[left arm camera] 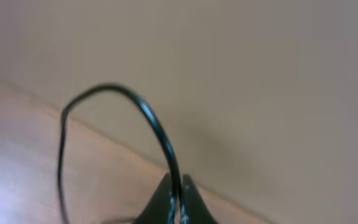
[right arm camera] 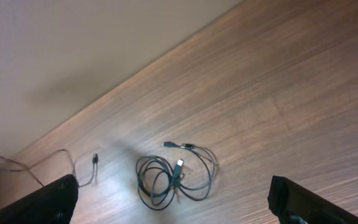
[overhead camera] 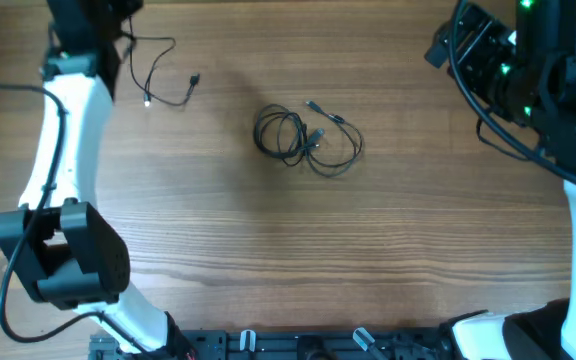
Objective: Untangle cables
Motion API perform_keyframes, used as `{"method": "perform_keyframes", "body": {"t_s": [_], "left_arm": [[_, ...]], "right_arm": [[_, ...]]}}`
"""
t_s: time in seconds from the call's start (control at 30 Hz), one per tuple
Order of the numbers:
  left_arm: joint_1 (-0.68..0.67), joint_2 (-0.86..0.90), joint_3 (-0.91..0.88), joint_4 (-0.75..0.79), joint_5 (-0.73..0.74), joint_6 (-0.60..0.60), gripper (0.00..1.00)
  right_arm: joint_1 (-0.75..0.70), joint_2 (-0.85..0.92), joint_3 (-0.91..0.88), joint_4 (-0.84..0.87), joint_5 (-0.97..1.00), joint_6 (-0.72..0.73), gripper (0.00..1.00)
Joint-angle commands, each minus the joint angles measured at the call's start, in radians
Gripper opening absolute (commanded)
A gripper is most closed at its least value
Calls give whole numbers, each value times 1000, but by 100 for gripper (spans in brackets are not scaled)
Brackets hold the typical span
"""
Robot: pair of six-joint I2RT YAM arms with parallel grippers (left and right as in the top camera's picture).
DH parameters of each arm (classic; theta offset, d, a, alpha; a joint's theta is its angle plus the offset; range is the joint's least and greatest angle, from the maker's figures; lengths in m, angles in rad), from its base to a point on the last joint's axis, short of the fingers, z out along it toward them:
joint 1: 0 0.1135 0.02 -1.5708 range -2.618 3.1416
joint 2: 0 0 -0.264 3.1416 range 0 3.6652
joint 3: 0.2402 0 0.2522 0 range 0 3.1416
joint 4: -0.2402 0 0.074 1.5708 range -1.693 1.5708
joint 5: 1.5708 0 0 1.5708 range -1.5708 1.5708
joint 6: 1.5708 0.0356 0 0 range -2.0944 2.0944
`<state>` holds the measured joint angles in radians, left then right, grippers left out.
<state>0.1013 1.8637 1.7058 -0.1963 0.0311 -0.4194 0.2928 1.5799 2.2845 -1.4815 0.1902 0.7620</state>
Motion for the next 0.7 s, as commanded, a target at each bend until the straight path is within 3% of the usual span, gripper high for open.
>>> {"method": "perform_keyframes", "body": {"t_s": [0.0, 0.13, 0.2, 0.23, 0.3, 0.4, 0.47, 0.57, 0.67], "left_arm": [[17, 2, 265, -164, 27, 129, 4], [17, 2, 328, -196, 159, 121, 4], [14, 18, 328, -129, 328, 115, 4], [7, 37, 328, -70, 395, 43, 4], [-7, 70, 328, 11, 407, -91, 4], [-42, 150, 328, 117, 406, -120, 4], [-50, 193, 328, 145, 400, -112, 4], [-22, 259, 328, 159, 257, -102, 4], [53, 301, 328, 137, 194, 57, 4]], "right_arm": [[5, 48, -3, 15, -45, -11, 100], [5, 78, -3, 26, -114, -56, 100], [5, 87, -3, 26, -118, -55, 99], [6, 87, -3, 26, -122, -55, 100], [13, 87, -3, 27, -122, -54, 100], [36, 87, -3, 26, -122, -54, 99], [43, 87, -3, 26, -122, -55, 100], [48, 87, -3, 22, -121, -55, 100], [48, 87, -3, 8, -121, -56, 100]]}}
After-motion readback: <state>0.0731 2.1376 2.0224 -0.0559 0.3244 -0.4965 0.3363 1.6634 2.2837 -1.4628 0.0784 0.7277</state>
